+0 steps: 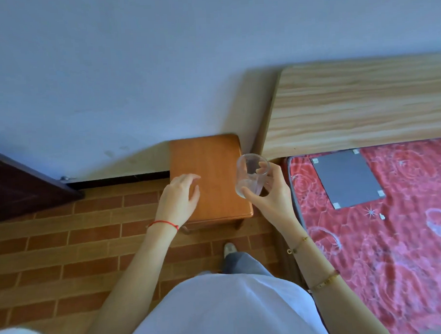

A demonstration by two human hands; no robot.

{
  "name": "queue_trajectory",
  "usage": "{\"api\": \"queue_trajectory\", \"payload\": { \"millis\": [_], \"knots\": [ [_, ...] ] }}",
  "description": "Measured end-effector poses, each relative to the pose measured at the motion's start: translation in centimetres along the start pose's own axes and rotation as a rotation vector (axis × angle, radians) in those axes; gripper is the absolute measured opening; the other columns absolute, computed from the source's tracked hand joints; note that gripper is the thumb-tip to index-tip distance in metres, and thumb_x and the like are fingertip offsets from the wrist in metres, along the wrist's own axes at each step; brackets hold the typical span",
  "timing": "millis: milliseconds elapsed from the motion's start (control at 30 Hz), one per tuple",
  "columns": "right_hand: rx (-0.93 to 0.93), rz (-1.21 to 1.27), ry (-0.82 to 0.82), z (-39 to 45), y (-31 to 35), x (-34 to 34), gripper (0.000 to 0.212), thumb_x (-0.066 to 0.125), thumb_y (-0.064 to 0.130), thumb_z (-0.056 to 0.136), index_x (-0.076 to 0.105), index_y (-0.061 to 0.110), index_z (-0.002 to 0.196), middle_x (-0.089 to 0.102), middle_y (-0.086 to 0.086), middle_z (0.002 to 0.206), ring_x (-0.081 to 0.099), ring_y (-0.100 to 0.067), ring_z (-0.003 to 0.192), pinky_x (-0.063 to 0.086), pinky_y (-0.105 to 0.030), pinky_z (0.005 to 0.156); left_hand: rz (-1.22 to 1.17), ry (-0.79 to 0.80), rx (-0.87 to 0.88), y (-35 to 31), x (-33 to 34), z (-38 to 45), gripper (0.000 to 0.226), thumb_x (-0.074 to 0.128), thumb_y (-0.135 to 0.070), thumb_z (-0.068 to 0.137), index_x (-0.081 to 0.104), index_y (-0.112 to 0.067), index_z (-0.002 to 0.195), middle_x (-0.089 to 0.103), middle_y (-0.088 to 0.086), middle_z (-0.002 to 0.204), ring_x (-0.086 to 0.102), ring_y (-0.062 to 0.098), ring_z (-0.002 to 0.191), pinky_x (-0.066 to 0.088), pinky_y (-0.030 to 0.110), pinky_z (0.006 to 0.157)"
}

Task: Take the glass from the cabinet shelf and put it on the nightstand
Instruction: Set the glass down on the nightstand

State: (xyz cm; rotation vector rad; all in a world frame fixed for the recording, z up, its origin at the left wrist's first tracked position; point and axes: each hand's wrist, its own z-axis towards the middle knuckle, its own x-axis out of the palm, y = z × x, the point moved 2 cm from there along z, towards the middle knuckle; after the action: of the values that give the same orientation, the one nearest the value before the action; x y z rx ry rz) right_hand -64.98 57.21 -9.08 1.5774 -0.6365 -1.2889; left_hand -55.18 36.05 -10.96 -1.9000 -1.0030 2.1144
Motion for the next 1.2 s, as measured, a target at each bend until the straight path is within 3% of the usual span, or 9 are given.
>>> {"api": "queue_trajectory", "payload": {
  "millis": [133,400,667,800,1000,1200],
  "knots": [
    [0.026,0.003,0.061,5.9,-1.2,1.3,0.068,0.083,0.023,0.074,0.046,0.015,0.13,0.059,0.003,0.124,0.061,-0.005,0.107,0.048,-0.007,0.086,0.034,-0.052,-0.048,1.4,1.9,4.7,0.03,0.053,-0.021,0.094,0.059,-0.016,0.123,0.066,0.005,0.121,0.062,0.022,0.111,0.049,0.036,0.096],
    [0.102,0.024,0.099,15.4,-3.6,6.0,0.065,0.082,0.022,0.073,0.045,0.014,0.126,0.059,0.002,0.12,0.062,-0.013,0.11,0.051,-0.023,0.092,0.07,-0.006,-0.097,5.2,4.4,13.8,0.032,0.052,-0.019,0.095,0.058,-0.013,0.126,0.065,0.009,0.122,0.06,0.025,0.114,0.048,0.037,0.096],
    [0.175,-0.005,0.145,22.6,-8.6,12.0,0.07,0.083,0.024,0.069,0.043,0.015,0.126,0.06,0.0,0.119,0.063,-0.016,0.108,0.055,-0.037,0.09,0.079,0.08,-0.174,10.7,9.0,20.4,0.043,0.045,-0.022,0.099,0.046,-0.01,0.14,0.054,0.011,0.14,0.049,0.024,0.131,0.041,0.04,0.11],
    [0.173,-0.026,0.152,25.1,-12.7,15.4,0.072,0.084,0.025,0.068,0.042,0.016,0.126,0.06,0.001,0.119,0.062,-0.012,0.11,0.053,-0.033,0.093,0.099,0.142,-0.213,14.1,13.5,22.4,0.047,0.041,-0.026,0.1,0.039,-0.013,0.146,0.044,0.008,0.149,0.038,0.022,0.14,0.032,0.039,0.117],
    [0.182,-0.02,0.153,27.3,-20.2,20.4,0.072,0.082,0.033,0.067,0.041,0.019,0.125,0.056,0.012,0.119,0.059,-0.001,0.111,0.049,-0.015,0.09,0.203,0.269,-0.238,19.9,22.4,23.8,0.054,0.037,-0.027,0.101,0.025,-0.014,0.152,0.029,0.009,0.158,0.025,0.025,0.147,0.023,0.044,0.121],
    [0.156,-0.044,0.136,28.4,-26.0,23.6,0.074,0.086,0.023,0.069,0.042,0.014,0.128,0.057,0.006,0.122,0.06,-0.008,0.114,0.05,-0.022,0.097,0.275,0.31,-0.302,24.6,29.6,22.4,0.054,0.035,-0.03,0.1,0.026,-0.014,0.152,0.025,0.012,0.16,0.022,0.027,0.148,0.021,0.05,0.12]
  ]
}}
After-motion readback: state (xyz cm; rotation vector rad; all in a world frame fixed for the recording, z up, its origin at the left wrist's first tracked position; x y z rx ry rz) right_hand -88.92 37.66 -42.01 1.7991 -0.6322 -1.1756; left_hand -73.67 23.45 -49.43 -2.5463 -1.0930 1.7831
